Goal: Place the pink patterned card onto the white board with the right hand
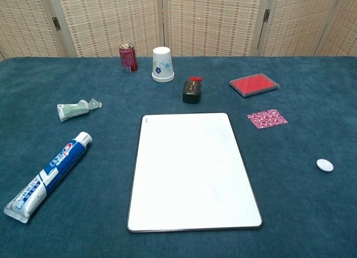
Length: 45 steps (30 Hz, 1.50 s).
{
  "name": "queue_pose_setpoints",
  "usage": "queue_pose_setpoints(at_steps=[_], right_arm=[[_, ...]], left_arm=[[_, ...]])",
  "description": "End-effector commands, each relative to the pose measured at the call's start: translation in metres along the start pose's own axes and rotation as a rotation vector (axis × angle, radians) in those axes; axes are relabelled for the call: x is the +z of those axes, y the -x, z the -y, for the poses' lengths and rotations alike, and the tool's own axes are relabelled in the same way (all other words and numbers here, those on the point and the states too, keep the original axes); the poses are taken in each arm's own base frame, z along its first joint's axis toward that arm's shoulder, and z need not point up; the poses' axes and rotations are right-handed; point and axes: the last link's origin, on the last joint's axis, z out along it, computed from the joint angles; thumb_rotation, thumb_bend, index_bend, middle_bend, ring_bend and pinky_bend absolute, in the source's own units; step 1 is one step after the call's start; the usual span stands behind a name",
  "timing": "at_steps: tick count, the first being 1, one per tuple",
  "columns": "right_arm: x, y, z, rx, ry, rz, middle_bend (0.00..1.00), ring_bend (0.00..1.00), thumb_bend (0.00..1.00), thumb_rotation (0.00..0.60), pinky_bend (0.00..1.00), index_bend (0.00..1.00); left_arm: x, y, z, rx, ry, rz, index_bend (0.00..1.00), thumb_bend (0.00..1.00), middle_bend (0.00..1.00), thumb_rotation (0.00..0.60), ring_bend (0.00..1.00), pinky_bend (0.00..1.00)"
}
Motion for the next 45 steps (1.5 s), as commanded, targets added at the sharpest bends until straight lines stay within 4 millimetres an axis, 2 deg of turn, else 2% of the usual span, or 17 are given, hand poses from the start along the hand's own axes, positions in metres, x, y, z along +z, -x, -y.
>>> queue_pose_setpoints(at_steps=[1,14,19,26,36,40,45], right_arm=[[0.002,0.002,0.003,0.006,-0.008,0.005,0.12,0.07,0.42,0.600,0.00,0.22],[0.000,0.004,0.007,0.013,-0.019,0.010,0.12,0.07,0.42,0.600,0.00,0.22],[0.015,0.004,0.011,-0.002,-0.025,0.044,0.11,0.07,0.42,0.600,0.00,0.20],[0.059,0.008,0.030,-0.026,-0.061,0.120,0.11,0.07,0.42,0.600,0.00,0.20],[0.133,0.026,0.063,-0.084,-0.077,0.239,0.11,0.07,0.42,0.600,0.00,0.20],[0.158,0.037,0.073,-0.072,-0.054,0.283,0.03,0.00,0.42,0.600,0.00,0.20],[0.181,0.052,0.086,-0.100,-0.049,0.321,0.00,0.00,0.42,0.600,0.00,0.20]], left_arm=[[0.000,0.001,0.000,0.002,-0.004,0.001,0.30,0.34,0.17,0.600,0.14,0.00],[-0.003,0.000,0.002,-0.010,-0.006,-0.005,0.29,0.34,0.17,0.600,0.14,0.00],[-0.003,0.001,0.003,-0.011,-0.003,-0.002,0.29,0.34,0.17,0.600,0.14,0.00],[-0.004,0.000,0.004,-0.012,-0.004,-0.002,0.30,0.34,0.17,0.600,0.14,0.00],[-0.005,0.002,0.007,-0.012,-0.013,0.008,0.31,0.34,0.17,0.600,0.14,0.00],[-0.005,0.002,0.008,-0.010,-0.015,0.010,0.31,0.34,0.17,0.600,0.14,0.00],[-0.004,0.000,0.009,-0.008,-0.018,0.010,0.31,0.34,0.17,0.600,0.14,0.00]])
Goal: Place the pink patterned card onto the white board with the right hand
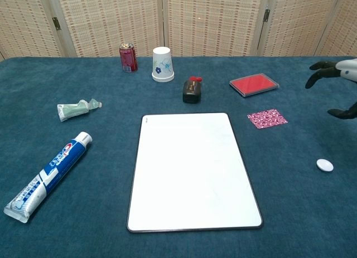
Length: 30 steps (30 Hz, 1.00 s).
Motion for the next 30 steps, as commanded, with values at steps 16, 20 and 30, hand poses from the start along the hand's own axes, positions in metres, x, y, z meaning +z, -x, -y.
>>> queue_pose_setpoints(at_steps=[16,20,30], right_arm=[[0.080,0.021,0.047,-0.094,0.022,0.097,0.00,0.00,0.34,0.600,0.00,0.20],[0.088,0.023,0.052,-0.105,0.023,0.112,0.00,0.00,0.34,0.600,0.00,0.20],[0.099,0.028,0.061,-0.137,0.022,0.129,0.01,0.00,0.34,0.600,0.00,0.20]], left_arm=[[-0.002,0.001,0.005,-0.002,-0.018,0.011,0.32,0.34,0.17,0.600,0.14,0.00],[-0.002,0.002,0.004,-0.001,-0.016,0.014,0.32,0.34,0.17,0.600,0.14,0.00],[-0.002,0.003,0.005,0.002,-0.022,0.020,0.32,0.34,0.17,0.600,0.14,0.00]])
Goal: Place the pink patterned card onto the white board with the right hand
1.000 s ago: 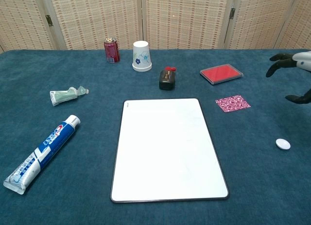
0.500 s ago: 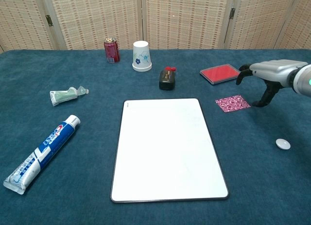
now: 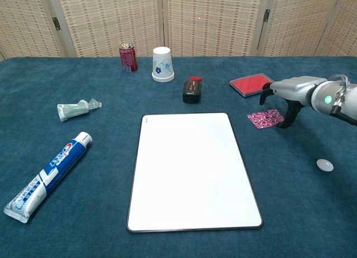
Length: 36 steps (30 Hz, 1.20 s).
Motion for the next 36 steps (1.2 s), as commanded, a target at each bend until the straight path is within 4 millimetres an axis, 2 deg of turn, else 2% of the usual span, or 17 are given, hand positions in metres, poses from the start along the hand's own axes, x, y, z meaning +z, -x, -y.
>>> queue_pose_setpoints(at_steps=[1,21,36], right_arm=[[0.0011,0.0010,0.0011,-0.005,-0.001,0.003,0.01,0.00,0.34,0.600,0.00,0.20],[0.0068,0.0045,0.0074,-0.041,0.010,0.020,0.02,0.00,0.34,0.600,0.00,0.22],[0.0083,0.0082,0.0064,-0.049,0.019,0.023,0.04,0.00,0.34,0.600,0.00,0.33]], left_arm=[[-0.0002,0.0005,-0.0001,0.000,0.000,0.003,0.32,0.34,0.17,0.600,0.14,0.00],[-0.0040,0.0024,0.0037,-0.004,-0.009,0.008,0.32,0.34,0.17,0.600,0.14,0.00],[-0.0047,0.0039,0.0048,-0.004,-0.011,0.013,0.32,0.34,0.17,0.600,0.14,0.00]])
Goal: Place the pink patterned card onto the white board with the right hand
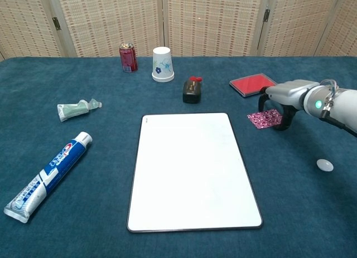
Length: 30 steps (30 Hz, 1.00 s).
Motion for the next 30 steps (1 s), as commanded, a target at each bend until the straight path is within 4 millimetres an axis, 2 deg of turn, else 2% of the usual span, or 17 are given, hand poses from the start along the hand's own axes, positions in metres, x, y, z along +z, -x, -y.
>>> queue_pose_setpoints(at_steps=[1,9,21,26,30], right_arm=[[0.000,0.001,-0.001,0.002,0.001,0.001,0.04,0.00,0.33,0.600,0.00,0.33],[-0.003,0.001,-0.004,0.003,-0.003,-0.018,0.07,0.00,0.33,0.600,0.00,0.40],[-0.008,0.001,-0.009,0.007,-0.008,-0.038,0.09,0.01,0.34,0.600,0.00,0.43],[-0.020,-0.014,-0.005,0.004,-0.050,-0.088,0.10,0.01,0.34,0.600,0.00,0.43],[-0.037,-0.031,0.006,0.014,-0.109,-0.127,0.10,0.01,0.34,0.600,0.00,0.43]], left_arm=[[0.000,0.000,0.000,0.000,0.001,0.000,0.32,0.34,0.17,0.600,0.14,0.00],[0.000,0.001,-0.001,-0.002,0.003,0.001,0.32,0.34,0.17,0.600,0.14,0.00],[-0.001,0.001,-0.001,-0.004,0.004,0.004,0.31,0.34,0.17,0.600,0.14,0.00],[-0.001,0.000,0.001,-0.005,-0.004,0.002,0.31,0.34,0.17,0.600,0.14,0.00],[-0.001,-0.001,0.001,-0.006,-0.003,-0.003,0.31,0.34,0.17,0.600,0.14,0.00]])
